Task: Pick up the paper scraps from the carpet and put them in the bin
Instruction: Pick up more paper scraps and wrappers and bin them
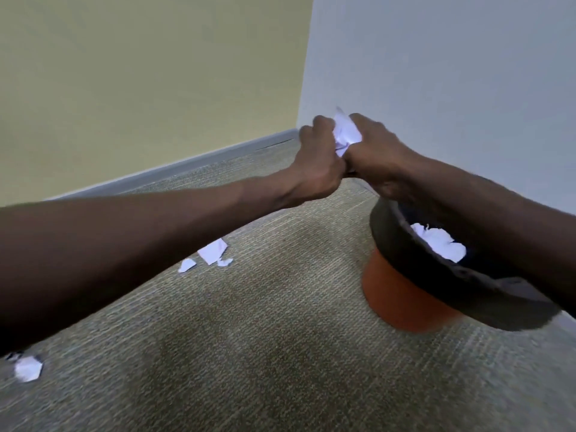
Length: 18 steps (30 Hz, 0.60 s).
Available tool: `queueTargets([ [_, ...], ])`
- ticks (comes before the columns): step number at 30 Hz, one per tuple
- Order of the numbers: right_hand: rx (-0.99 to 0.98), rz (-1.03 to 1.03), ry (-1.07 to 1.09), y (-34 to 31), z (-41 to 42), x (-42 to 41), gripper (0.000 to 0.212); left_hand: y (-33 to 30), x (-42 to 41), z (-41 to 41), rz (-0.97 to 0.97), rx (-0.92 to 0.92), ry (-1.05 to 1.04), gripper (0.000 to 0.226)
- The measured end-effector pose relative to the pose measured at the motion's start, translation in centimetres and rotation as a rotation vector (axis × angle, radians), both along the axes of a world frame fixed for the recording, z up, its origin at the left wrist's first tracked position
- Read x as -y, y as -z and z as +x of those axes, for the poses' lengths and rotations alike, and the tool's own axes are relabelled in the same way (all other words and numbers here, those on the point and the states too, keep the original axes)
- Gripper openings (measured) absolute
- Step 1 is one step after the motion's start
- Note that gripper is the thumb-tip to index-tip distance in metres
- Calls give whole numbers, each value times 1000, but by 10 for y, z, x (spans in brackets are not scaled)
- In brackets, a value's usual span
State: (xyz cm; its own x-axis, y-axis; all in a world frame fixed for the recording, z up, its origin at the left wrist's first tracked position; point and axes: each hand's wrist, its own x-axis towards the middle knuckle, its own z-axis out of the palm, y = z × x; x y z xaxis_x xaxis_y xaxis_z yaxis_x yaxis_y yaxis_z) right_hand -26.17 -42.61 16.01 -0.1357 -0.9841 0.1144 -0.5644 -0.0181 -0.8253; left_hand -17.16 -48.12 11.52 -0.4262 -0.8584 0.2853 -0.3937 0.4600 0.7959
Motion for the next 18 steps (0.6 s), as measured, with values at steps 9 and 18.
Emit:
queueTargets([
  [9, 10, -105, 396, -14, -116, -50, 16, -38, -38, -125, 132, -74, 210, 44],
  [18, -597, 531, 326, 34, -196, -93, 27, -7, -48, -151, 338, 130, 465, 29],
])
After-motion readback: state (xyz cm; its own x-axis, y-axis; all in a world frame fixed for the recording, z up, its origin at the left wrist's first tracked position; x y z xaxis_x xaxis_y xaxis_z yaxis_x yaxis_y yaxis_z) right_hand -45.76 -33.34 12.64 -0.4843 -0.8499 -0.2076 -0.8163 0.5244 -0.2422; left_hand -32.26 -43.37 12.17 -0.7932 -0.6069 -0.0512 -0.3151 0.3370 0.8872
